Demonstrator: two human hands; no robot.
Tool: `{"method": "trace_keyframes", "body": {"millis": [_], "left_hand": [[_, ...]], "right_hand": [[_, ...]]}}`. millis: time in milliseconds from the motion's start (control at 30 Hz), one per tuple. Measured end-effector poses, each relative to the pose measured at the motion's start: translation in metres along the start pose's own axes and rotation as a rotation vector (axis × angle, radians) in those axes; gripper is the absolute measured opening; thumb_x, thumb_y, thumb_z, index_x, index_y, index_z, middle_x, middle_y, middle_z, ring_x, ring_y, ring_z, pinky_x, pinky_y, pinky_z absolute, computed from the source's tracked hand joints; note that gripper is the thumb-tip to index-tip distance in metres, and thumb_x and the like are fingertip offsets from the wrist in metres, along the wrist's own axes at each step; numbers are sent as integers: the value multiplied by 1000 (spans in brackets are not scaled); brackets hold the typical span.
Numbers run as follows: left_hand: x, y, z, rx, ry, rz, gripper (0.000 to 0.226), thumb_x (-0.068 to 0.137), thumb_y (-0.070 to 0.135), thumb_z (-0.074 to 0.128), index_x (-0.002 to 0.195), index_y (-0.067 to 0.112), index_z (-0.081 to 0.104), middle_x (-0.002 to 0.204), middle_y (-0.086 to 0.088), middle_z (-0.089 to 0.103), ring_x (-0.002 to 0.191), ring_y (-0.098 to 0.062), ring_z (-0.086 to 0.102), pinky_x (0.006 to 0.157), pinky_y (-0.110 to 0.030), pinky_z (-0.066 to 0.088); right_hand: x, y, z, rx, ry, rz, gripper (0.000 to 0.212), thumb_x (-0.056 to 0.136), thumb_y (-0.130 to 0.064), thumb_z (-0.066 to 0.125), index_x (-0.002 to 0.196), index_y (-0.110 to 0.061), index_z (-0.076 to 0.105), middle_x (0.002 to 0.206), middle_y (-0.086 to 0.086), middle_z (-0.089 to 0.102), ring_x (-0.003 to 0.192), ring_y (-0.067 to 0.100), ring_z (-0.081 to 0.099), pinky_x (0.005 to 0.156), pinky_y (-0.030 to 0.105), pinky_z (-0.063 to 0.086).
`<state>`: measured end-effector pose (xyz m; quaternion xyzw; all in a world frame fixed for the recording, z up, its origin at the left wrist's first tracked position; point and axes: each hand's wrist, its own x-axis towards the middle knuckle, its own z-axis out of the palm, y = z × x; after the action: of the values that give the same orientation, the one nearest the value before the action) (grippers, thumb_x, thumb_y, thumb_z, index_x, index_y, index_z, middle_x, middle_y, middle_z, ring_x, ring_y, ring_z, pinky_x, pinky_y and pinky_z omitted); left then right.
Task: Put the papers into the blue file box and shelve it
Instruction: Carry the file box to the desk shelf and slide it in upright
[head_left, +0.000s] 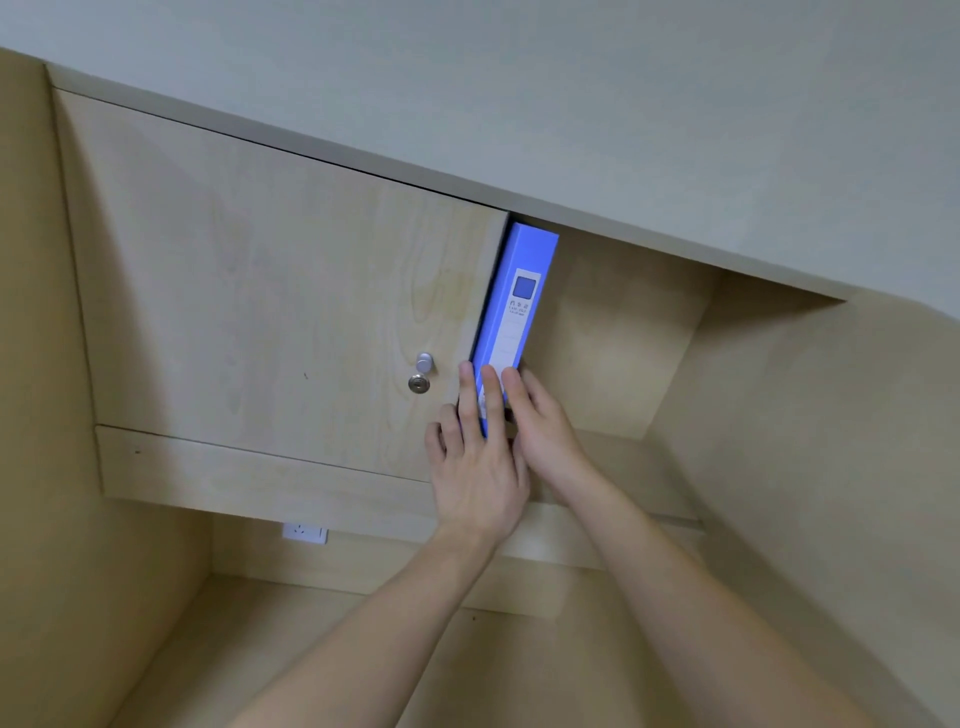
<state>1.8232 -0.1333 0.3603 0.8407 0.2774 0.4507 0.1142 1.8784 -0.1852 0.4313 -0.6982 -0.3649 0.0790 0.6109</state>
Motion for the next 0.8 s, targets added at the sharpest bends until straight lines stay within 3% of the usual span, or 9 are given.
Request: {"method": "trace_keyframes", "body": {"millis": [67, 133, 333, 467, 533, 600, 633, 700, 800], "left_hand": [[1, -1, 2, -16, 8, -4, 91, 89, 33, 59, 165, 5, 18, 171, -23, 27, 116, -38, 47, 102, -51, 40], [1, -1, 3, -31, 20, -3, 93, 87, 32, 63, 165, 4, 21, 171, -23, 27, 116, -38, 47, 102, -51, 39], [-3, -5, 4, -56, 48, 28, 91, 89, 33, 61, 166, 10, 21, 173, -19, 26, 118, -38, 53, 102, -51, 43], [-10, -6, -17, -143, 36, -1, 78, 96, 34, 53, 167, 18, 24, 169, -13, 34, 128, -35, 52, 100, -49, 42], [-15, -7, -39, -232, -3, -17, 71, 98, 36, 43, 166, 21, 27, 167, -12, 36, 135, -35, 47, 104, -50, 40], [-20, -9, -65, -311, -25, -7, 67, 100, 37, 38, 165, 22, 28, 165, -10, 38, 139, -34, 43, 111, -51, 38], [-24, -10, -78, -365, -46, 2, 64, 102, 37, 39, 164, 22, 30, 163, -7, 40, 140, -33, 43, 114, -50, 38], [-36, -12, -106, -547, -91, -4, 54, 103, 36, 42, 156, 23, 41, 153, 0, 49, 136, -26, 49, 115, -47, 40], [-60, -3, -159, -840, -96, -111, 30, 110, 30, 46, 138, 33, 53, 136, 11, 61, 121, -4, 61, 102, -29, 51]], "right_hand": [[2, 2, 3, -24, 30, 15, 25, 113, -28, 45, 102, -22, 67, 84, -26, 75, 81, -11, 68, 77, 6, 47], [4, 5, 5, -61, 58, 11, 28, 114, -31, 44, 98, -24, 66, 80, -28, 74, 78, -12, 66, 75, 5, 47], [-6, -6, 13, -104, 47, 36, 34, 113, -40, 41, 112, -22, 69, 93, -21, 74, 91, -4, 69, 88, 14, 51], [-30, -16, 14, -105, 56, 36, 27, 115, -30, 39, 111, -30, 65, 83, -36, 72, 79, -16, 65, 76, 6, 47], [-49, -17, 14, -102, 54, 12, 28, 115, -23, 39, 122, -41, 60, 95, -47, 69, 91, -22, 64, 88, 6, 48], [-67, -24, 14, -94, 28, -16, 34, 115, -26, 41, 132, -54, 48, 113, -55, 61, 113, -23, 59, 112, 23, 47], [-76, -27, 13, -64, 13, -12, 35, 114, -31, 42, 131, -62, 47, 123, -50, 61, 124, -14, 60, 117, 35, 46], [-95, -36, 12, -24, 16, -41, 35, 109, -44, 45, 120, -76, 52, 142, -26, 64, 137, 12, 61, 118, 49, 45], [-136, -55, 9, 27, 56, -102, 33, 111, -43, 42, 122, -72, 51, 139, -22, 66, 133, 15, 65, 116, 51, 47]]}}
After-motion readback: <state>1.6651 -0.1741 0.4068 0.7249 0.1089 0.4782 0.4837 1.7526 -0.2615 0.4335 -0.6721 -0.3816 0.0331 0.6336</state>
